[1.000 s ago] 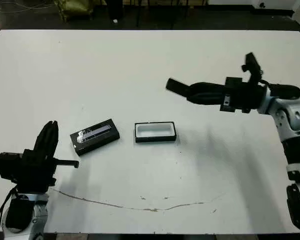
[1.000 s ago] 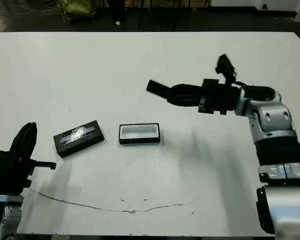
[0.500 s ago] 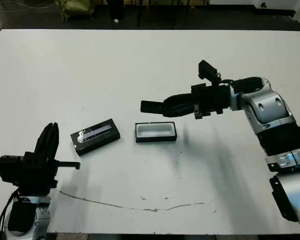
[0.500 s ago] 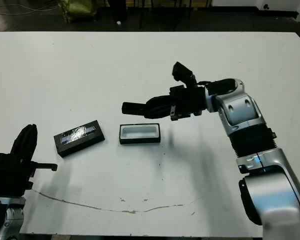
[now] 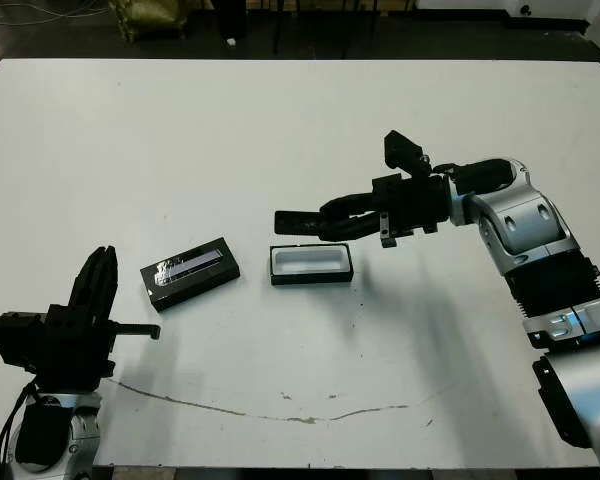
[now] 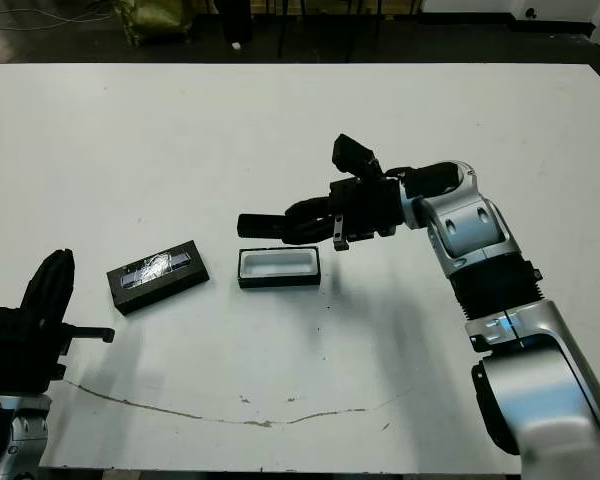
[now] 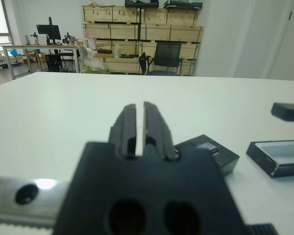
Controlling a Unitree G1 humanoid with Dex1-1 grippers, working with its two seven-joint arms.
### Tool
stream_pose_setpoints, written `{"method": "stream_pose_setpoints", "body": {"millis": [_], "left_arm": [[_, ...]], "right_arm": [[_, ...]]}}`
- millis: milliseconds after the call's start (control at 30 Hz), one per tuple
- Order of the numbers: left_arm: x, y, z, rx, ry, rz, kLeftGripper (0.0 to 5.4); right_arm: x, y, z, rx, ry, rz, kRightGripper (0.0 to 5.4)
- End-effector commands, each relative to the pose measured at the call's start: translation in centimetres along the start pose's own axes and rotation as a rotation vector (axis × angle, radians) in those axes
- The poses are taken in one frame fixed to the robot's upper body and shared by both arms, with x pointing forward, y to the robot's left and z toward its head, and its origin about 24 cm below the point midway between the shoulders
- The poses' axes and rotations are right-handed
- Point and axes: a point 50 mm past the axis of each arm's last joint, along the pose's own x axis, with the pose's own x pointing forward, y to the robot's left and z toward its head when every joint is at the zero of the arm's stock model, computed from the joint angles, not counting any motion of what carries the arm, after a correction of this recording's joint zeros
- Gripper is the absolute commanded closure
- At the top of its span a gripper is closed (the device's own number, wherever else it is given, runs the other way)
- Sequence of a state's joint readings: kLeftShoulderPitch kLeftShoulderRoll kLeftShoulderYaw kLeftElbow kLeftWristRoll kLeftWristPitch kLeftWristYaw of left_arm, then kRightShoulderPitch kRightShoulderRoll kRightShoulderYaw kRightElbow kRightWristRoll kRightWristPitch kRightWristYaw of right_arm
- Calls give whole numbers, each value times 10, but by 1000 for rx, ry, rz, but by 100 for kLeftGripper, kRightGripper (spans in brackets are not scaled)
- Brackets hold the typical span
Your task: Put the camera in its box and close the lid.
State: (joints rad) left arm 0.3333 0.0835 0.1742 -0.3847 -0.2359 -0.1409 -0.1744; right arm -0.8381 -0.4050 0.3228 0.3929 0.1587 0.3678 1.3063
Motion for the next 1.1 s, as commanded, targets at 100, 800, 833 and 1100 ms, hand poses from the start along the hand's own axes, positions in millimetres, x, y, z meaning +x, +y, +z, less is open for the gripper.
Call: {"method": "stream_pose_setpoints", "body": {"millis": [100, 800, 833, 1100], "left_arm": [[-5, 2, -4, 2, 42, -2, 540], [-6, 0, -6, -5, 48, -11, 540], [-6, -1, -6, -12, 51, -11, 540], [-6, -2, -6, -7, 50, -16, 540]], "right_arm": [[-1, 4, -12, 19, 52, 1, 505], [18, 15, -20, 4, 107, 41, 505], [19, 14, -20, 4, 108, 43, 505], [23, 14, -21, -11, 113, 55, 505]]}}
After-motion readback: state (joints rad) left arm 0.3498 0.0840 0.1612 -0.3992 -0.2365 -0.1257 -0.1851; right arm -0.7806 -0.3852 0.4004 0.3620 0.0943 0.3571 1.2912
